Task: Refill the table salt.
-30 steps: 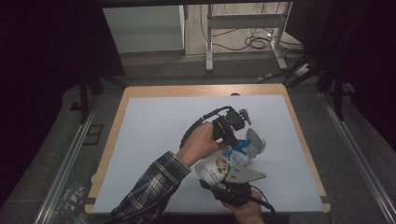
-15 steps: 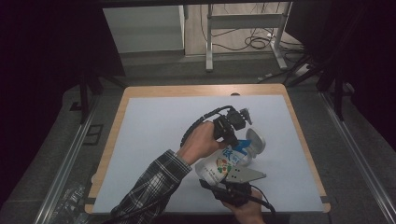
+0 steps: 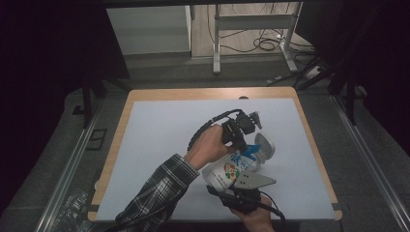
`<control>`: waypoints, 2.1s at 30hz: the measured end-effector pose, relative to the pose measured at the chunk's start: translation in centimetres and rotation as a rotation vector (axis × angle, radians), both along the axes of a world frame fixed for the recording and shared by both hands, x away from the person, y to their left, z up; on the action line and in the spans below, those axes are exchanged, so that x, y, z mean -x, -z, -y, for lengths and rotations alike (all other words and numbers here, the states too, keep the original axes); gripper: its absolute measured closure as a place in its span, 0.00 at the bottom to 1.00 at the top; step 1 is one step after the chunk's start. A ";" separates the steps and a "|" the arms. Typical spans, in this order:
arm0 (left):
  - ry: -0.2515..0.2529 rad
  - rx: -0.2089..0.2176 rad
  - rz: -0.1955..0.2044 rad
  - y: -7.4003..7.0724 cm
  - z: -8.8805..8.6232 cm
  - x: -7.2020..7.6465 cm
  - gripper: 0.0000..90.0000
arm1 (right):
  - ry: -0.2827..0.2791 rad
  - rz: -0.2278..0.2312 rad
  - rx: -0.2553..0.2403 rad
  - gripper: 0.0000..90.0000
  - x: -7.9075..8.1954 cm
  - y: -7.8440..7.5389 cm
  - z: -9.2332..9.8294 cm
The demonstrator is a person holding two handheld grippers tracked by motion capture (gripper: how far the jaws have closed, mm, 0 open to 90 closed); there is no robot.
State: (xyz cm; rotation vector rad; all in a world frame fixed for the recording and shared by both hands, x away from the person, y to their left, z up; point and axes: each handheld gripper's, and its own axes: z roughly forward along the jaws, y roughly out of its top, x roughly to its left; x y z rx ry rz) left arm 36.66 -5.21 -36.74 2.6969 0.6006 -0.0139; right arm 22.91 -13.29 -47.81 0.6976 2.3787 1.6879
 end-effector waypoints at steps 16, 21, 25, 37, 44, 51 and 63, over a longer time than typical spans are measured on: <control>0.004 -0.011 -0.012 0.0 0.1 -0.2 1.00 | 0.002 0.007 0.001 0.82 0.0 -0.1 0.1; 0.004 -0.012 -0.015 0.0 0.2 -0.3 1.00 | 0.003 0.007 0.001 0.82 0.0 -0.1 0.1; 0.004 -0.013 -0.013 0.0 0.2 -0.3 1.00 | 0.003 0.008 0.000 0.82 0.0 -0.2 0.1; 0.001 -0.011 -0.007 0.0 0.2 -0.2 1.00 | 0.004 0.010 0.002 0.82 0.0 -0.2 0.1; 0.001 -0.011 -0.009 0.1 0.2 -0.2 1.00 | 0.004 0.009 0.001 0.82 0.0 -0.2 0.1; 0.000 -0.011 -0.012 0.1 0.3 -0.3 1.00 | 0.005 0.013 0.002 0.81 0.0 -0.2 0.1; 0.000 -0.012 -0.018 0.2 0.3 -0.3 1.00 | 0.006 0.016 0.004 0.82 0.0 -0.2 0.2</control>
